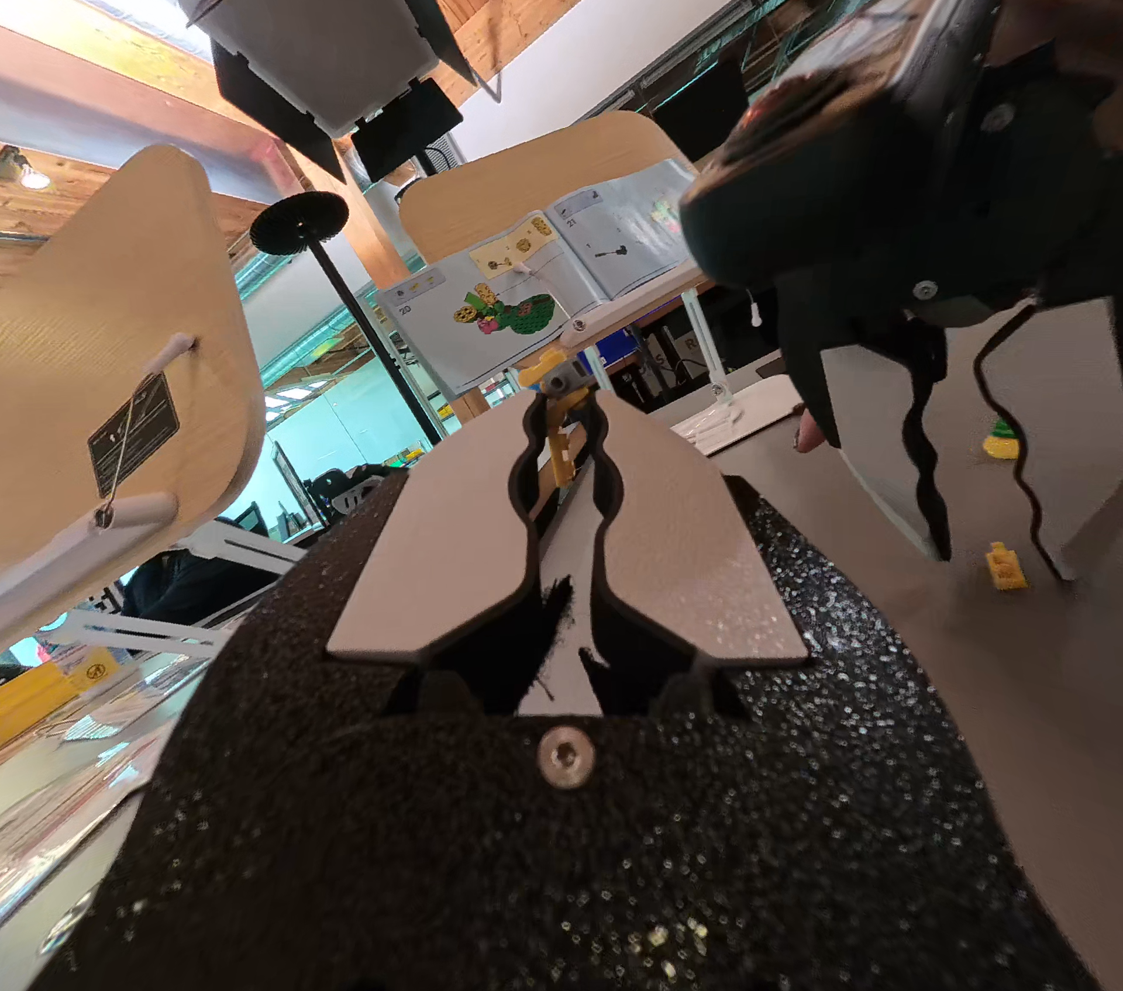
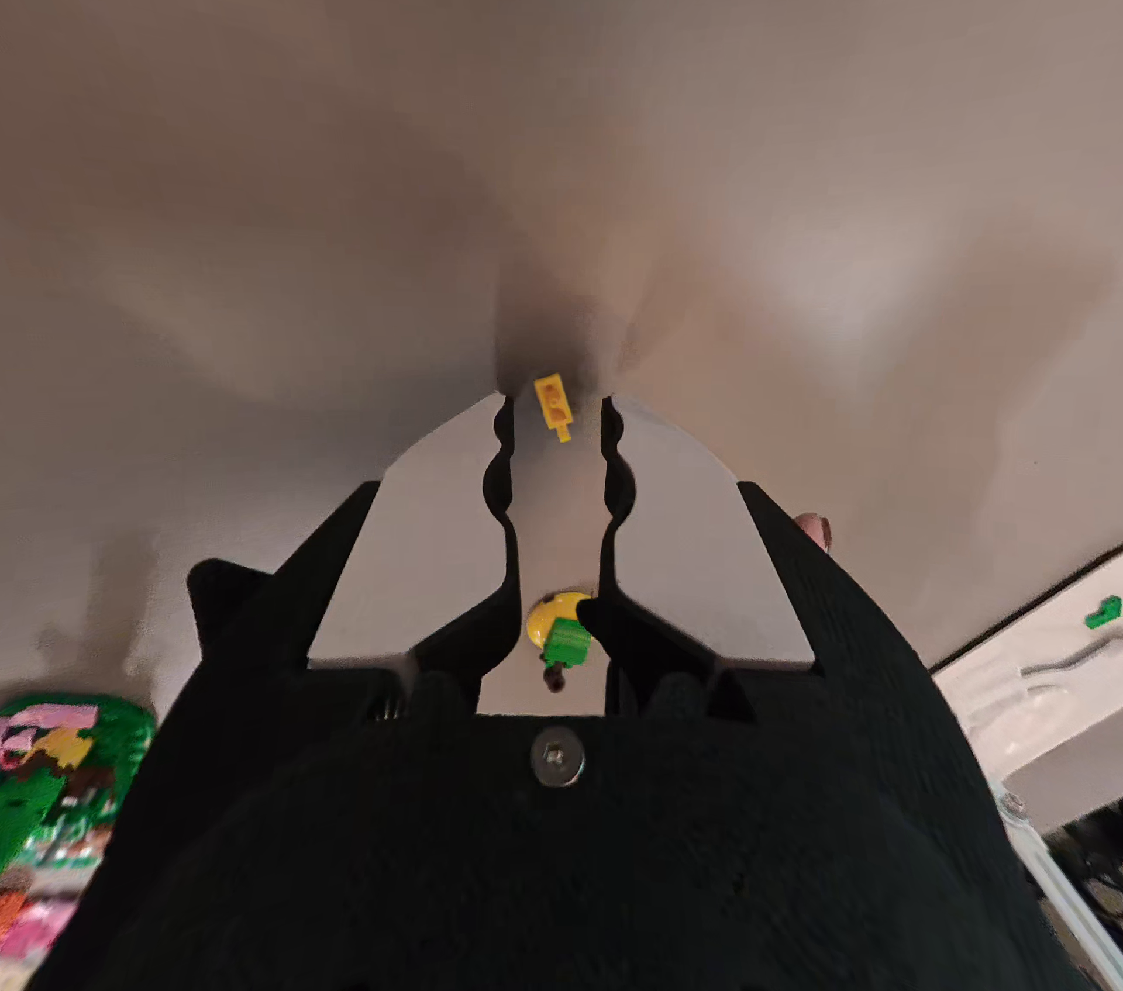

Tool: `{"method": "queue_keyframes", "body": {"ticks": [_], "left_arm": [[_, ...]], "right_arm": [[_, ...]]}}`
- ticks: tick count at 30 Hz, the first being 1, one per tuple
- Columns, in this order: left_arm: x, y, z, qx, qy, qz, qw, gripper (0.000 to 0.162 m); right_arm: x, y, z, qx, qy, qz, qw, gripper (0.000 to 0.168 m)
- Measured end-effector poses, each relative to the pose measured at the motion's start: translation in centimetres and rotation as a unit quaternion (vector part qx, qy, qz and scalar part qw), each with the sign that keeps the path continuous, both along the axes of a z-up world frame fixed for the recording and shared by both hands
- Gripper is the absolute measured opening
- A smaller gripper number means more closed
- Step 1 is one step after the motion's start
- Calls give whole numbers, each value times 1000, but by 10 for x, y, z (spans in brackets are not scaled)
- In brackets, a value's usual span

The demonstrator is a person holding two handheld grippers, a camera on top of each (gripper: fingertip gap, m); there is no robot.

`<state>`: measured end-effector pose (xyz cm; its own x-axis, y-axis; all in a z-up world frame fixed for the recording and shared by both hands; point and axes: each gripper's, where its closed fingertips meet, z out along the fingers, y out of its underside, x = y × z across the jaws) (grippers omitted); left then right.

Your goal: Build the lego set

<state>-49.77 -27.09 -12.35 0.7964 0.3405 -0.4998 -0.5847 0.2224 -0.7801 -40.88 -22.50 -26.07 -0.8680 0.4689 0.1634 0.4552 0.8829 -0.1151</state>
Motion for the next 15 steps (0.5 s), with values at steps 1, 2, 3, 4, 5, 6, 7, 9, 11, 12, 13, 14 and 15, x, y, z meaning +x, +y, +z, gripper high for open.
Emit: {"method": "queue_keyframes", "body": {"ticks": [1,2,3,4,5,6,7,9,11,12,13,14,15], "left_arm": [[-2,0,0,1,-4,0,1000,12],[-4,0,0,2,-9,-1,1000,12],[-5,0,0,2,-13,-2,1000,12],[-6,1,0,2,-17,-4,1000,12],[-6,1,0,2,-20,-5,1000,12],[-7,1,0,2,-19,-5,1000,12],[-6,1,0,3,-16,-5,1000,12],[-4,0,0,2,-9,-6,1000,12],[-1,-1,0,3,4,-5,1000,12],[2,-2,1,3,12,-5,1000,12],[4,-2,1,3,20,-5,1000,12],[7,-2,1,2,28,-5,1000,12],[10,-2,1,2,37,-6,999,12]], "right_arm": [[0,2,-1,3,-16,-4,1000,25],[0,4,-1,3,-33,-11,999,23],[0,5,-2,-1,-47,-16,999,19],[2,4,-3,-6,-61,-18,998,15],[3,3,-4,-11,-71,-23,997,9],[3,3,-4,-15,-78,-29,996,7],[4,3,-4,-18,-81,-35,996,7],[1,6,0,-9,-59,-54,997,7],[-2,6,13,-7,-12,-69,998,7],[-3,2,23,-24,21,-81,996,7],[-5,-3,34,-43,58,-100,992,7],[-7,-7,46,-59,98,-123,986,6],[-10,-8,58,-71,144,-148,976,6]]}}
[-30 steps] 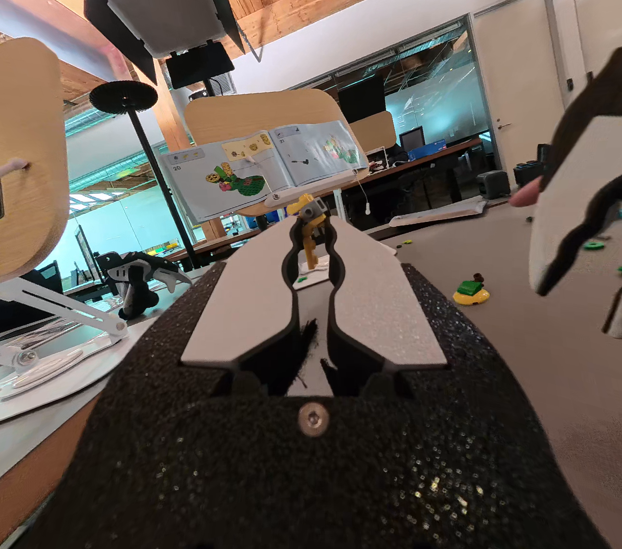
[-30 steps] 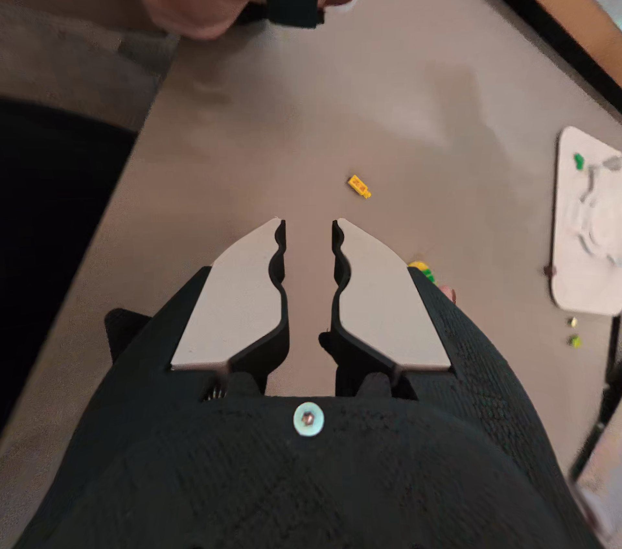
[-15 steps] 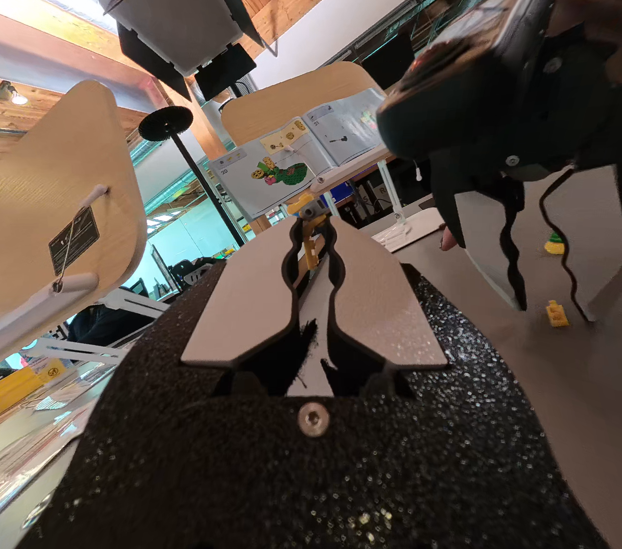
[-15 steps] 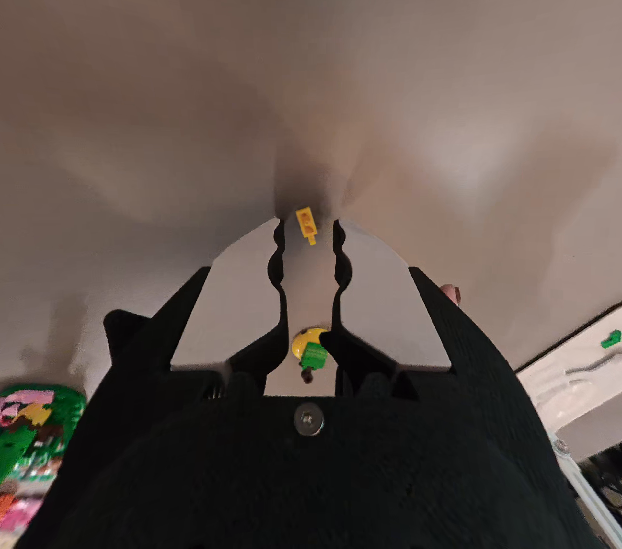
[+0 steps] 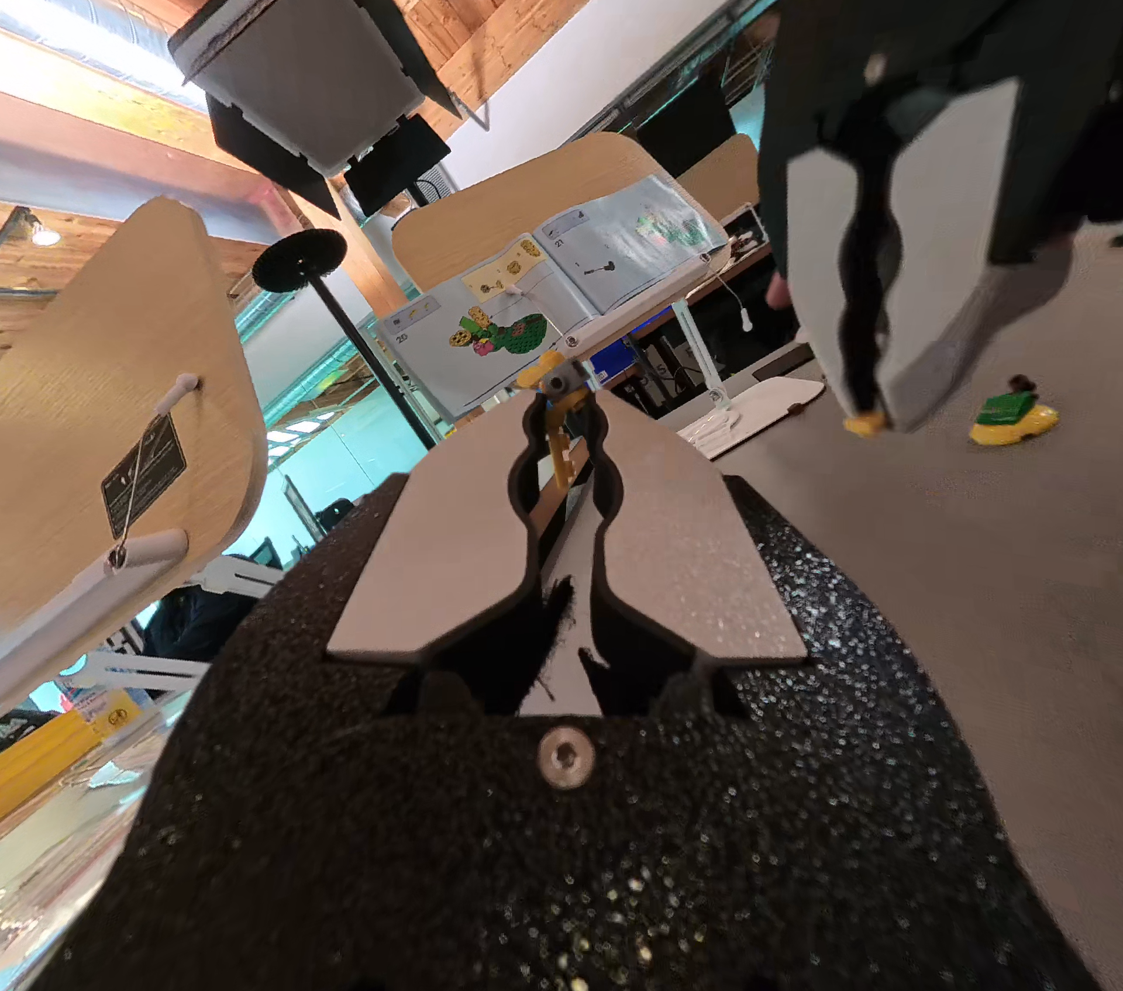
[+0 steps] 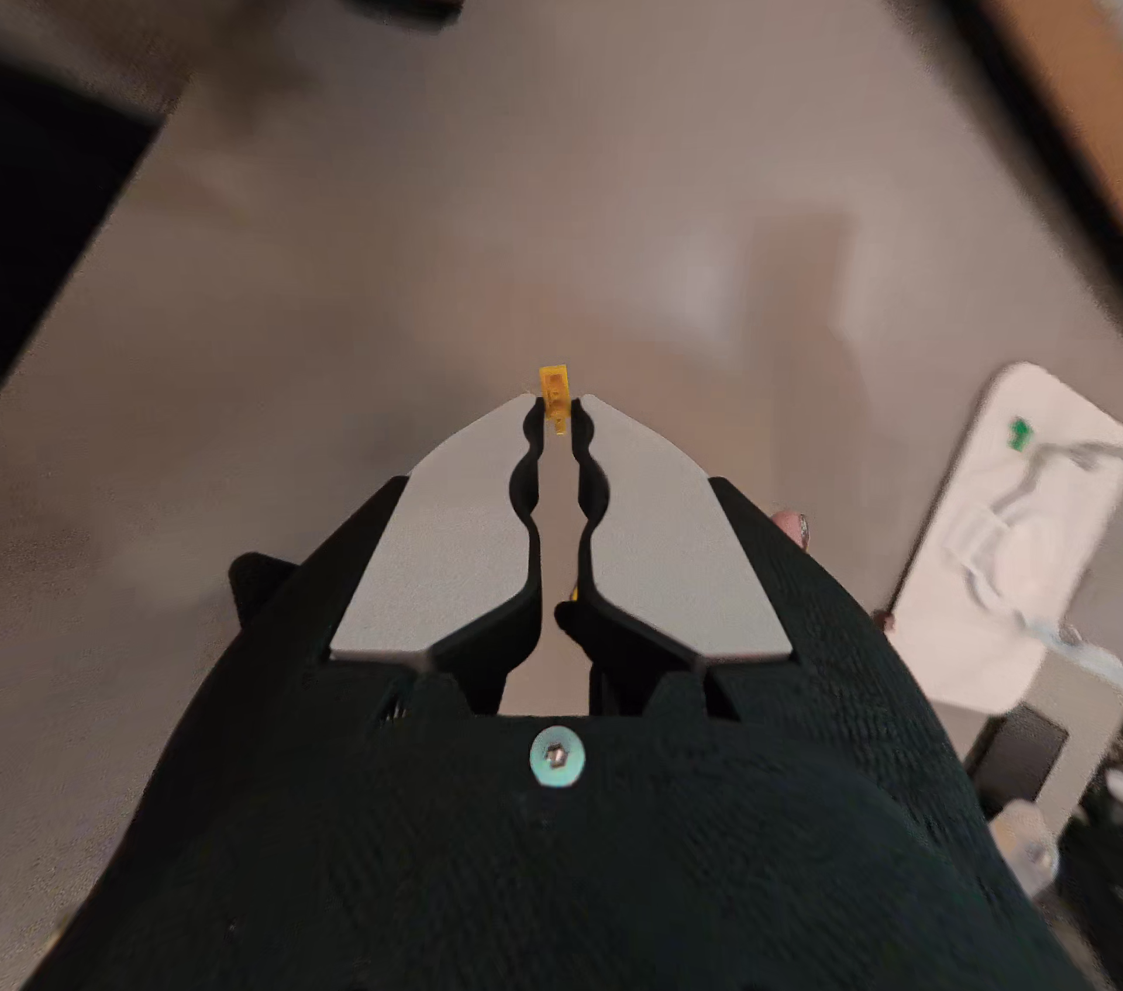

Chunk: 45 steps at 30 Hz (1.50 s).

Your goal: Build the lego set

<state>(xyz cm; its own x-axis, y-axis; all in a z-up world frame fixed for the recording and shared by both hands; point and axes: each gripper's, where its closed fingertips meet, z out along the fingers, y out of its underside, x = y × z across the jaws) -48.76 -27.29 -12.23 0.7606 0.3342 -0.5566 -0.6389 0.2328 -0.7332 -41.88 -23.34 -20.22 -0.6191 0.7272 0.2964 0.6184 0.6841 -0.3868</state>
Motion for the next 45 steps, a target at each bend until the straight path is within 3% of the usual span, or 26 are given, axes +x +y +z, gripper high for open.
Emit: {"method": "queue_keyframes", "body": {"ticks": [4,8,12,17,19,21,25,28,32,37,43,45], "left_arm": [[17,4,2,3,15,-19,1000,12],[40,9,5,0,55,-35,998,12],[53,7,11,4,85,-40,996,12],[47,5,10,1,92,-29,995,12],[43,6,9,-1,87,-26,996,12],[39,6,8,-2,80,-23,997,12],[32,6,5,-7,81,-15,997,12],[28,7,3,-12,83,-10,996,12],[22,7,0,-17,82,-3,996,12],[16,17,-17,-72,78,-5,994,12],[12,22,-25,-97,51,-12,994,12],[11,23,-26,-99,45,-18,994,12]], "right_arm": [[-6,-11,60,-62,192,-103,974,7],[1,-44,114,-216,376,-119,893,6],[15,-58,125,-292,463,-96,831,6],[22,-53,114,-327,456,-119,819,6],[25,-48,113,-326,446,-132,823,6],[25,-44,100,-304,402,-144,852,6],[33,-34,44,-183,206,-163,947,6],[46,-29,7,-95,71,-157,981,6],[60,-26,-31,-18,-45,-136,989,6],[69,-29,-56,0,-114,-129,985,6],[70,-29,-60,-3,-131,-120,984,7],[68,-28,-57,1,-121,-111,986,18]]}}
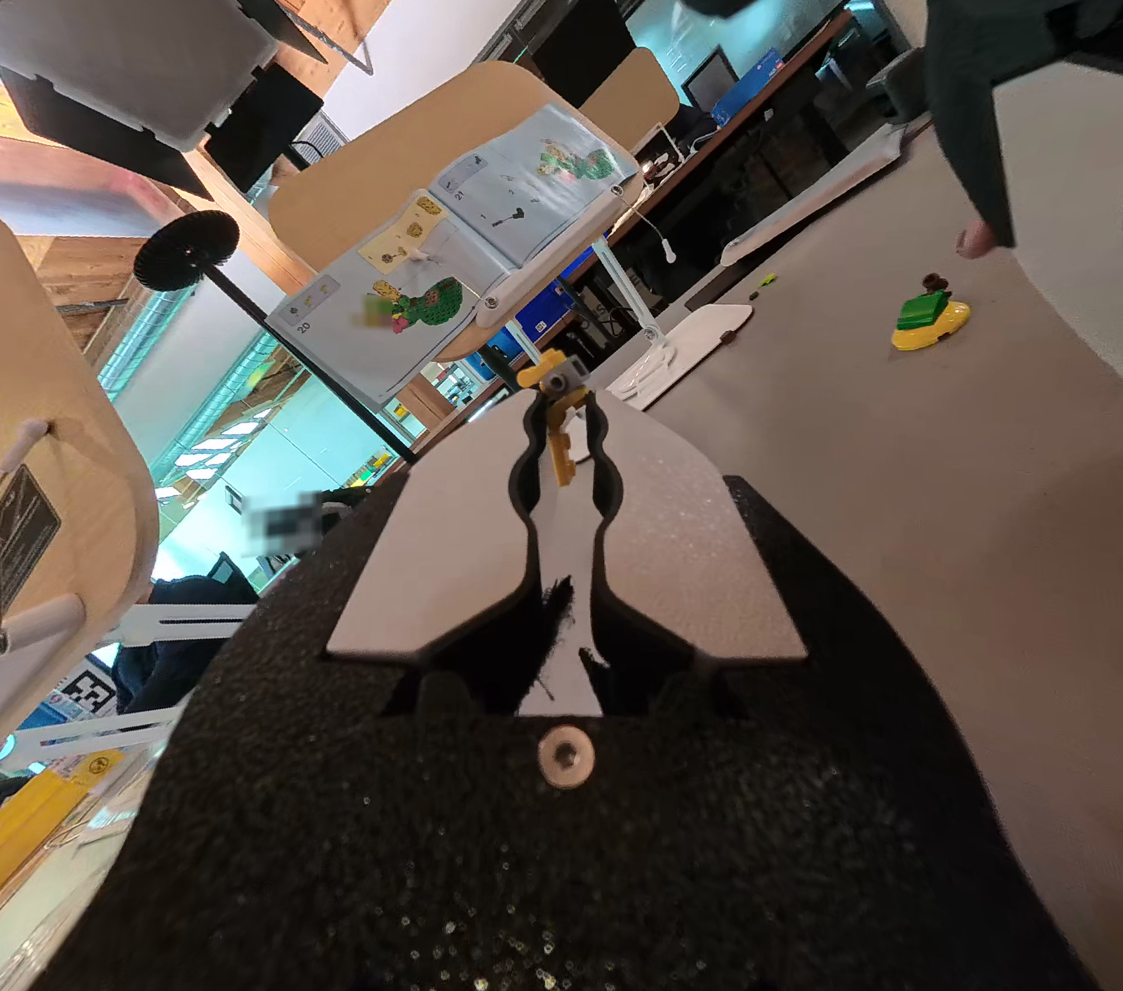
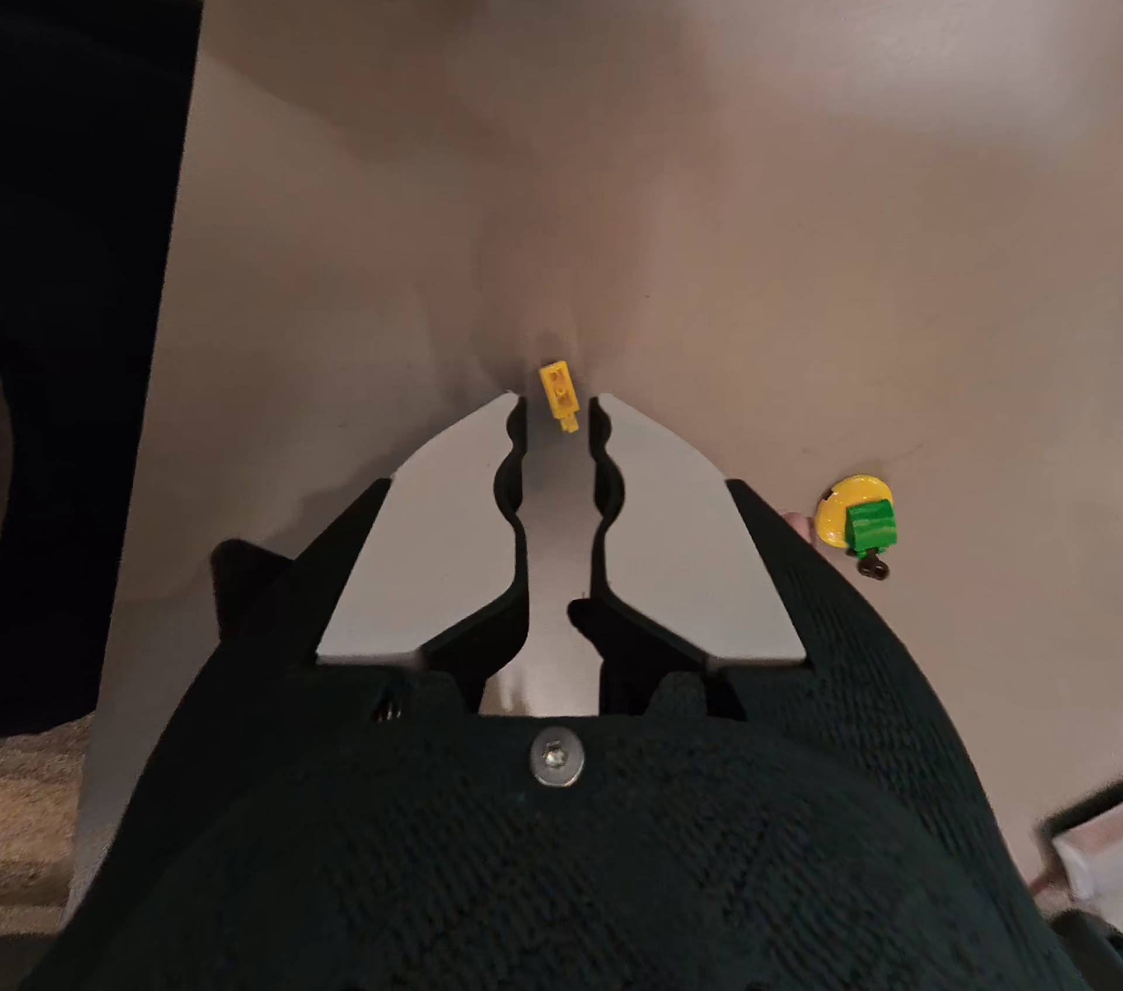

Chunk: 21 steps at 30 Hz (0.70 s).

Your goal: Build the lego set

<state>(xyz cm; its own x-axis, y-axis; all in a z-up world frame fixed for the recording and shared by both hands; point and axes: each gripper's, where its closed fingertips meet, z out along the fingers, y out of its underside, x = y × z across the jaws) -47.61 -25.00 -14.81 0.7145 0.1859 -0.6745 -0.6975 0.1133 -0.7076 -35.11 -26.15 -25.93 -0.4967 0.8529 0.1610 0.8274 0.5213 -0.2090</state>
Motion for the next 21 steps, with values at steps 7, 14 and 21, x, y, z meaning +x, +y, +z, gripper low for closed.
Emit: {"method": "queue_keyframes", "body": {"ticks": [7,14,21], "left_arm": [[0,1,0,-2,-17,-11,1000,12],[1,1,-1,-6,-19,-17,1000,12],[-2,0,0,-4,-32,-15,999,12]], "right_arm": [[4,8,2,27,-1,21,999,27],[-18,37,3,107,40,6,993,19],[-18,31,17,-48,133,-251,957,16]]}}
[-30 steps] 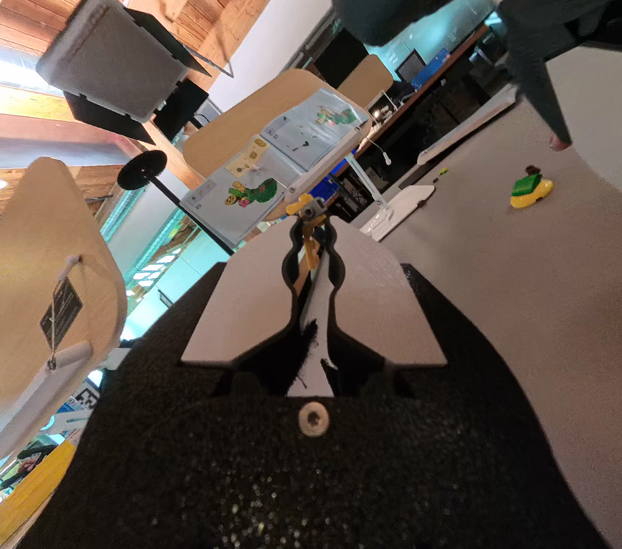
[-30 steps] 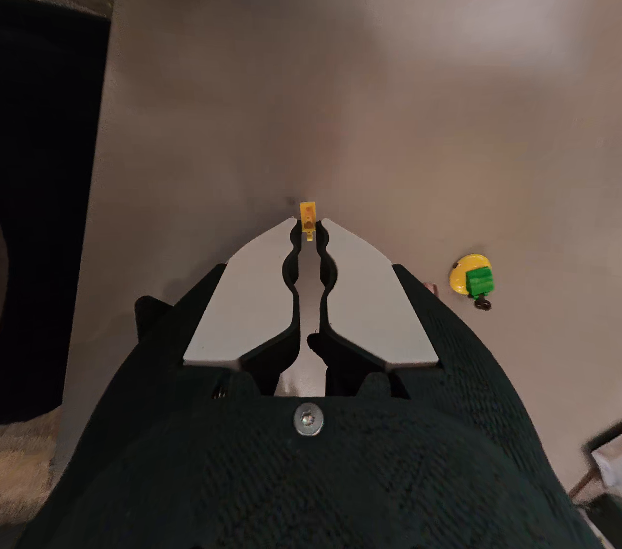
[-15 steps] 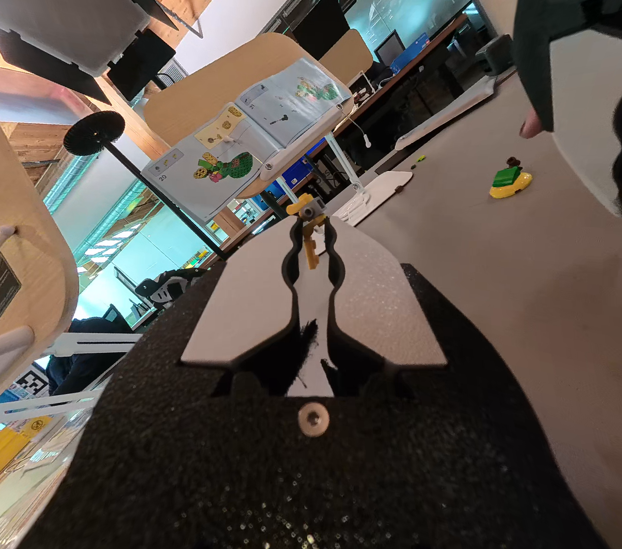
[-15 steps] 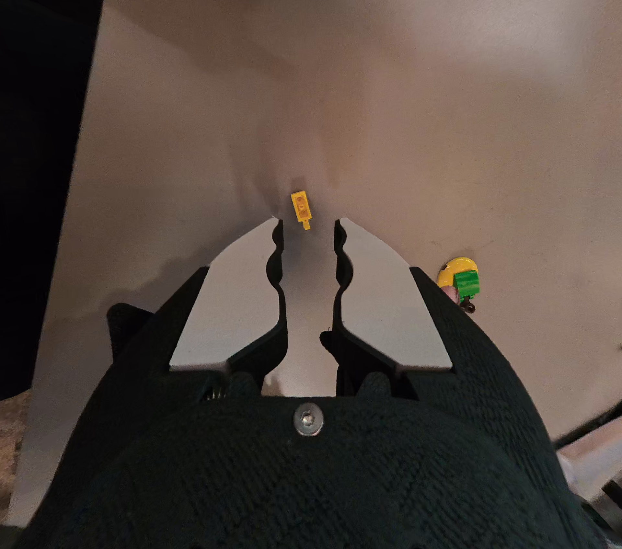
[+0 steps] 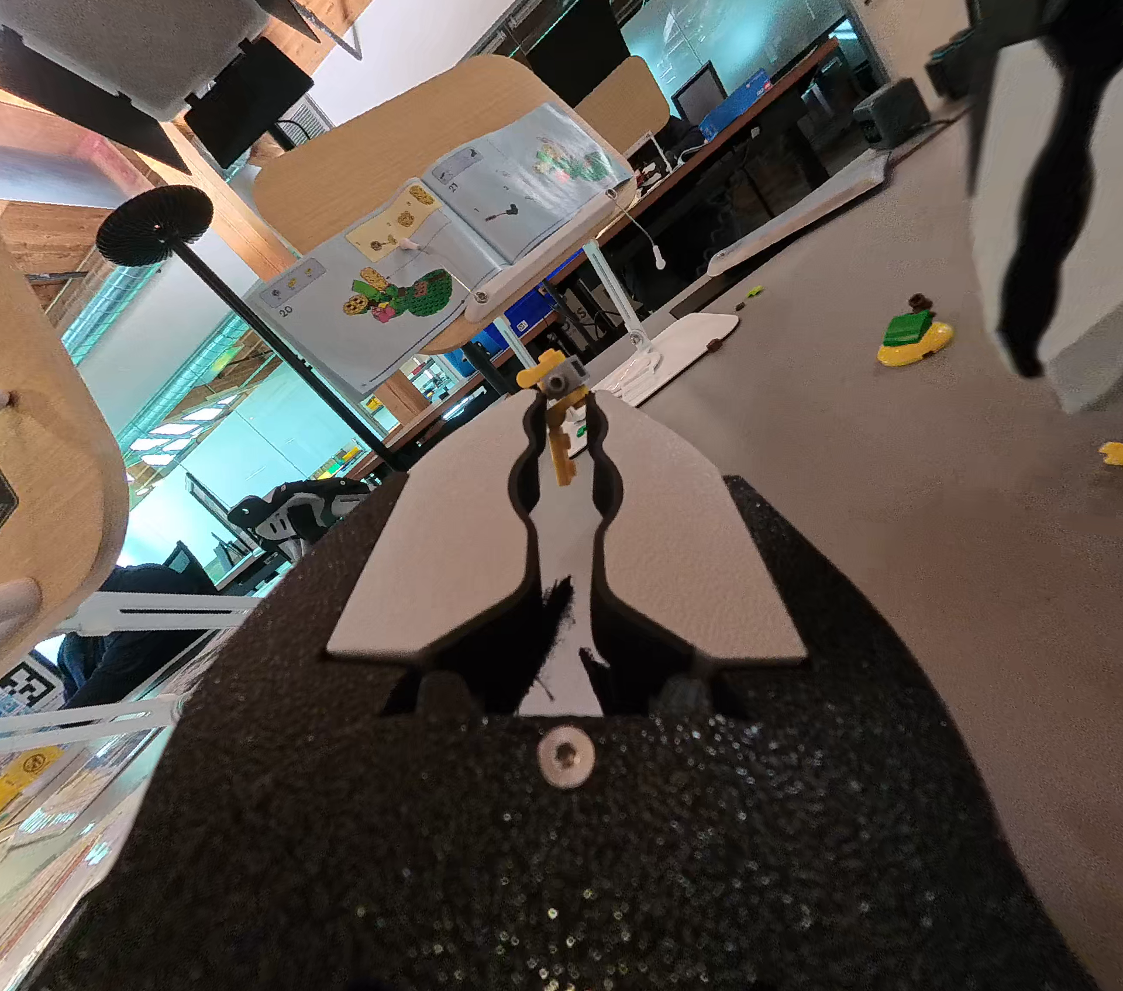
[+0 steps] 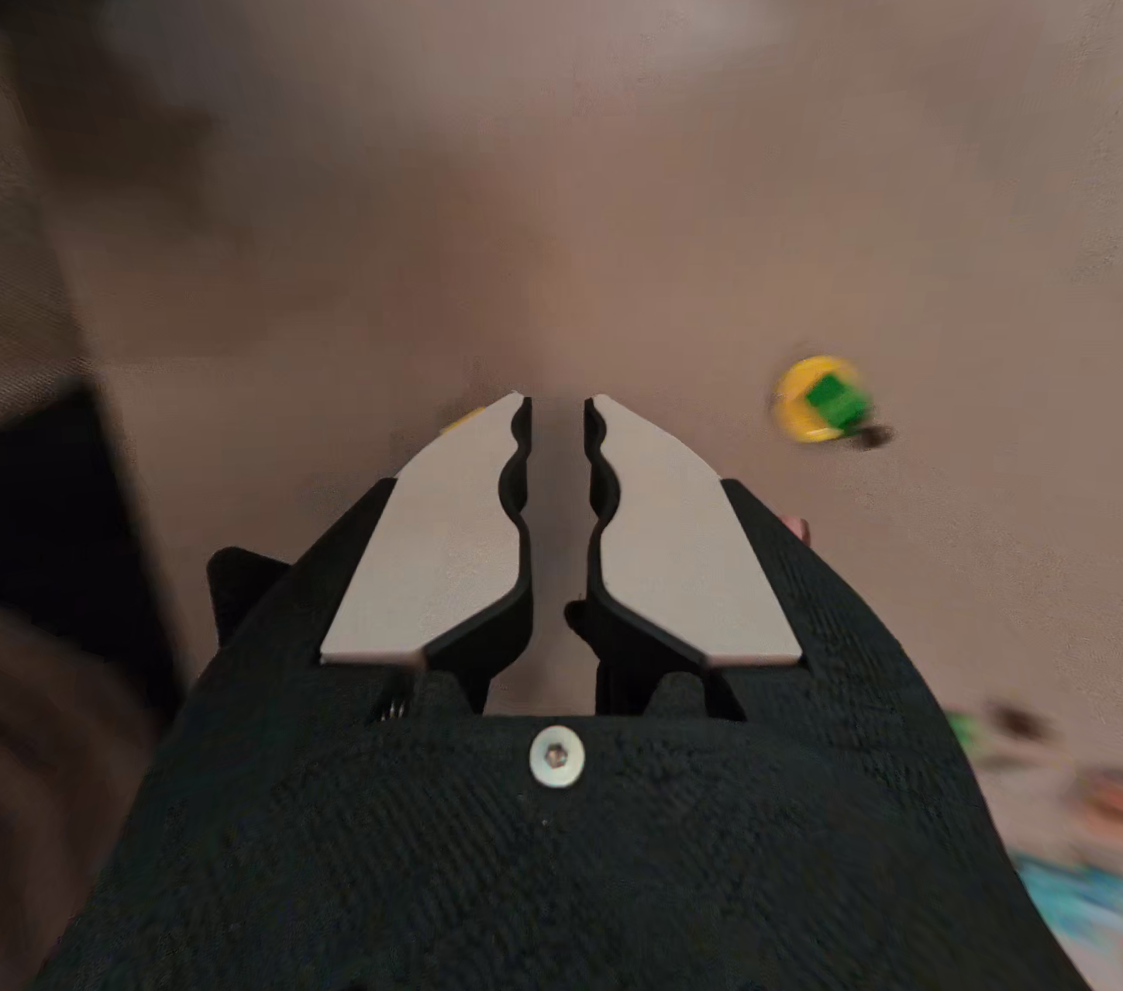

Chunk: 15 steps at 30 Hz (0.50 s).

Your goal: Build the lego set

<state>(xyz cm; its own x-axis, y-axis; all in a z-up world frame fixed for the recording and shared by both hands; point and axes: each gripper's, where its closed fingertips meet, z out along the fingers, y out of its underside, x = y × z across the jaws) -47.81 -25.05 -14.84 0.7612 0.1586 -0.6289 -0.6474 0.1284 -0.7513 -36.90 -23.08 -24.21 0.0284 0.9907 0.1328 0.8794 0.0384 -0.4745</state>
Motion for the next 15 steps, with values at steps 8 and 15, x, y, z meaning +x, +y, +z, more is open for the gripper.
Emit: {"method": "queue_keyframes", "body": {"ticks": [8,15], "left_arm": [[6,1,-1,0,5,-7,1000,12],[9,-2,-4,-7,47,1,999,12]], "right_arm": [[16,-35,-16,-122,73,-120,983,24],[12,-28,-18,-83,82,-156,981,20]]}}
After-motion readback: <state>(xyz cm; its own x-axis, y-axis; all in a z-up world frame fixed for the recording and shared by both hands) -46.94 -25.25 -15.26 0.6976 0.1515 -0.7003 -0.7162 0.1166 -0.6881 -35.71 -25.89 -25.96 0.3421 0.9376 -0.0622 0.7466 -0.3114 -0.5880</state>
